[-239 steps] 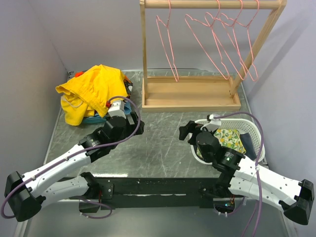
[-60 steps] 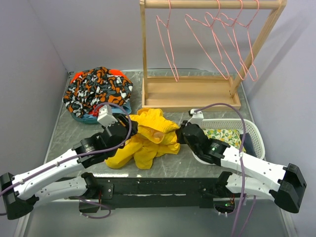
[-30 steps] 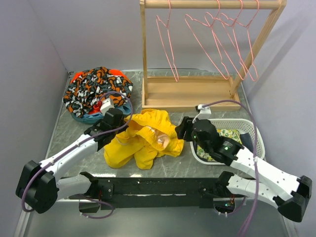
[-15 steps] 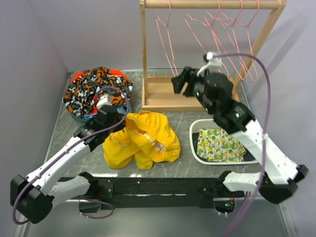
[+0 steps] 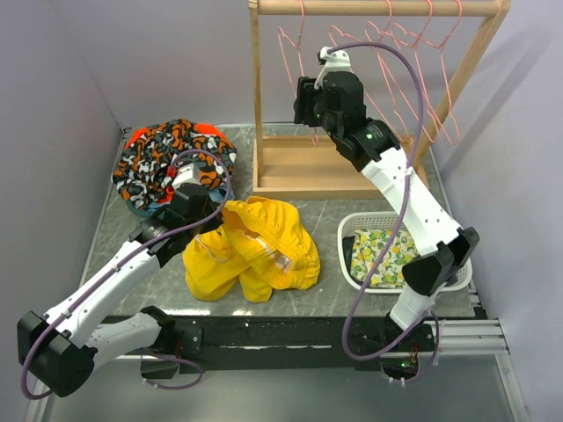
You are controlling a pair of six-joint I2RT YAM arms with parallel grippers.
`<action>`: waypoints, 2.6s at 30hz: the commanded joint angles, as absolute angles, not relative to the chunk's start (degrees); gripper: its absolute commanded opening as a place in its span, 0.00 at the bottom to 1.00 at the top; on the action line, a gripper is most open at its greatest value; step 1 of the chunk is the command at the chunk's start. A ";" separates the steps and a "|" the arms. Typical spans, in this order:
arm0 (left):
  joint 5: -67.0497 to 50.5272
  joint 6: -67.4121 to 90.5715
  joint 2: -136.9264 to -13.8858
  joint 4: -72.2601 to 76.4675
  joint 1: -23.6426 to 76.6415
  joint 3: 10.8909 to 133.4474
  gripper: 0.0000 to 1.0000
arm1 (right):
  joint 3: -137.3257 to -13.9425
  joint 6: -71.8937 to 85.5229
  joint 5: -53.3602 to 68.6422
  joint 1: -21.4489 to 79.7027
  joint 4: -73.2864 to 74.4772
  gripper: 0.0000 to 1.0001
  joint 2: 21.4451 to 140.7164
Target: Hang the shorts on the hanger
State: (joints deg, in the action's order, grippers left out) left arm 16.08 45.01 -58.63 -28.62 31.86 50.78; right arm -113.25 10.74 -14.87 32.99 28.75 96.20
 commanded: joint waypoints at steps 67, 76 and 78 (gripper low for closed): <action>17.93 43.86 -62.93 -31.38 30.76 57.74 0.01 | -58.71 36.56 -27.51 81.73 39.28 0.00 44.74; 18.11 43.33 -64.07 -31.55 30.67 58.54 0.01 | -61.87 36.83 -28.13 82.88 43.51 0.00 41.93; 17.84 43.42 -64.42 -31.20 30.67 58.45 0.01 | -63.10 36.13 -27.16 83.06 44.03 0.00 41.22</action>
